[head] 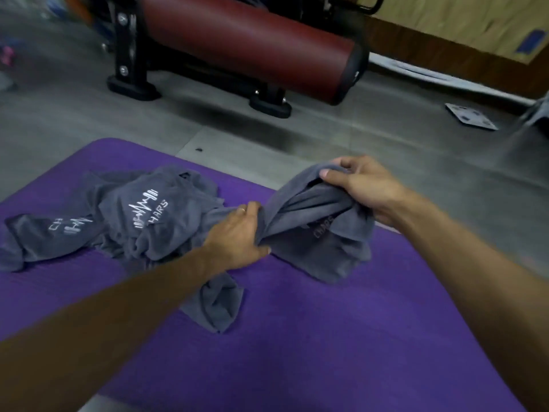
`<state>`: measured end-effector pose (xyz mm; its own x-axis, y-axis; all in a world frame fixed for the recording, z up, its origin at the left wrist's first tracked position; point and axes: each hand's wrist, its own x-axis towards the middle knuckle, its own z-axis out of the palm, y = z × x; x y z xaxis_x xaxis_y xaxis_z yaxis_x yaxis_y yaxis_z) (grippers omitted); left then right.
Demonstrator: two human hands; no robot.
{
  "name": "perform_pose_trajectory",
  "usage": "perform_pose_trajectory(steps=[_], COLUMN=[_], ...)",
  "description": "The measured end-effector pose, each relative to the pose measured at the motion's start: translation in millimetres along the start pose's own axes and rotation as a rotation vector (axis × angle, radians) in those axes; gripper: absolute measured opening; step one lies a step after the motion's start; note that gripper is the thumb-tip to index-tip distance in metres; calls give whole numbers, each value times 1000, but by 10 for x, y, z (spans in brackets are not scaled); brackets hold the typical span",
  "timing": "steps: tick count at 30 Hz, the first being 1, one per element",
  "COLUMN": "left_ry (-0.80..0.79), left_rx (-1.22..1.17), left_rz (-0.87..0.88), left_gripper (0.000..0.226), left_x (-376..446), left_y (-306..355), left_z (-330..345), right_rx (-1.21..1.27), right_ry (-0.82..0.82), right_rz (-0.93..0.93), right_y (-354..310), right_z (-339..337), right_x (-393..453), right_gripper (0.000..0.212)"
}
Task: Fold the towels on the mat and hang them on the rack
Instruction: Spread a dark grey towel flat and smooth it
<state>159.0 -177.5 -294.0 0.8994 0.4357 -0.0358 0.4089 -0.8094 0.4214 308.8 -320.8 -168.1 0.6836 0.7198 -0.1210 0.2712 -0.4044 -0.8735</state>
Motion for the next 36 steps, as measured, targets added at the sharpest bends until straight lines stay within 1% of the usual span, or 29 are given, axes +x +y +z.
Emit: perform_pose_trajectory(steps=[2, 3, 5, 6, 7, 8, 9, 10, 11, 13, 14, 15, 16, 18, 19, 20, 21, 22, 23, 24, 26, 27, 29, 30, 32, 33, 34, 35, 36], left_ry=[155, 177, 119, 83, 48, 26, 21, 26, 32, 33, 16, -9, -21, -13, 8, 21, 8, -27, -63, -63, 57, 107, 141, 149, 240, 332, 426, 470, 456], left_rx=[21, 57, 121, 122, 93, 27, -63, -172, -282, -475, -529, -570, -627, -822, -903, -938, -934, -910, -861, -816, -666, -555, -335, -315, -453, -534, -584, -641, -704], left_rz=[-104, -105, -18, 39, 84, 111, 125, 131, 135, 159, 168, 171, 155, 83, 53, 46, 62, 79, 90, 86, 45, 5, -40, -50, -55, -56, -27, 26, 85], left_gripper=[56, 45, 31, 28, 26, 23, 19, 16, 13, 18, 23, 28, 31, 38, 42, 44, 47, 48, 45, 40, 40, 42, 40, 36, 24, 23, 25, 25, 22], left_x=[50, 67, 89, 91, 101, 105, 116, 129, 147, 199, 208, 233, 248, 255, 259, 240, 214, 180, 153, 110, 118, 141, 141, 166, 209, 236, 266, 284, 290], left_y=[141, 203, 393, 532, 687, 865, 1047, 1231, 1414, 1752, 1912, 2031, 2099, 2093, 2024, 1957, 1896, 1852, 1810, 1778, 1629, 1511, 1364, 1327, 1388, 1464, 1544, 1650, 1779], left_z=[47, 63, 84, 110, 145, 172, 202, 208, 200, 109, 34, -20, -64, -139, -157, -180, -189, -196, -181, -164, -109, -89, -122, -168, -352, -477, -609, -733, -827], right_rx=[-175, -327, -720, -887, -986, -1012, -957, -822, -648, -335, -209, -95, -3, 78, 72, 56, 59, 87, 133, 187, 325, 412, 566, 588, 521, 409, 245, 59, -100], right_ry=[-42, -77, -110, -81, -33, 14, 44, 64, 56, -62, -138, -196, -227, -196, -150, -88, -25, 19, 39, 48, 73, 92, 135, 186, 371, 478, 549, 561, 502], right_rz=[-32, -35, 9, 39, 52, 43, 31, 26, 31, 25, 17, -1, -14, -25, -44, -84, -130, -175, -217, -251, -288, -288, -284, -274, -247, -245, -253, -263, -273], right_y=[-52, -26, 170, 295, 419, 541, 639, 714, 769, 822, 864, 914, 946, 907, 861, 794, 696, 590, 481, 382, 210, 162, 109, 131, 228, 282, 323, 343, 355], right_z=[-344, -493, -723, -812, -897, -987, -1085, -1163, -1221, -1205, -1165, -1128, -1105, -1103, -1129, -1161, -1195, -1230, -1262, -1294, -1369, -1416, -1522, -1588, -1721, -1786, -1847, -1887, -1907], right_x=[-259, -381, -527, -578, -627, -669, -716, -759, -810, -889, -895, -880, -858, -821, -793, -767, -755, -739, -733, -731, -753, -765, -806, -798, -753, -733, -731, -748, -778], right_gripper=[14, 14, 17, 19, 20, 18, 16, 17, 28, 71, 84, 80, 62, 22, 10, 14, 22, 23, 20, 18, 15, 13, 12, 13, 17, 20, 24, 35, 53])
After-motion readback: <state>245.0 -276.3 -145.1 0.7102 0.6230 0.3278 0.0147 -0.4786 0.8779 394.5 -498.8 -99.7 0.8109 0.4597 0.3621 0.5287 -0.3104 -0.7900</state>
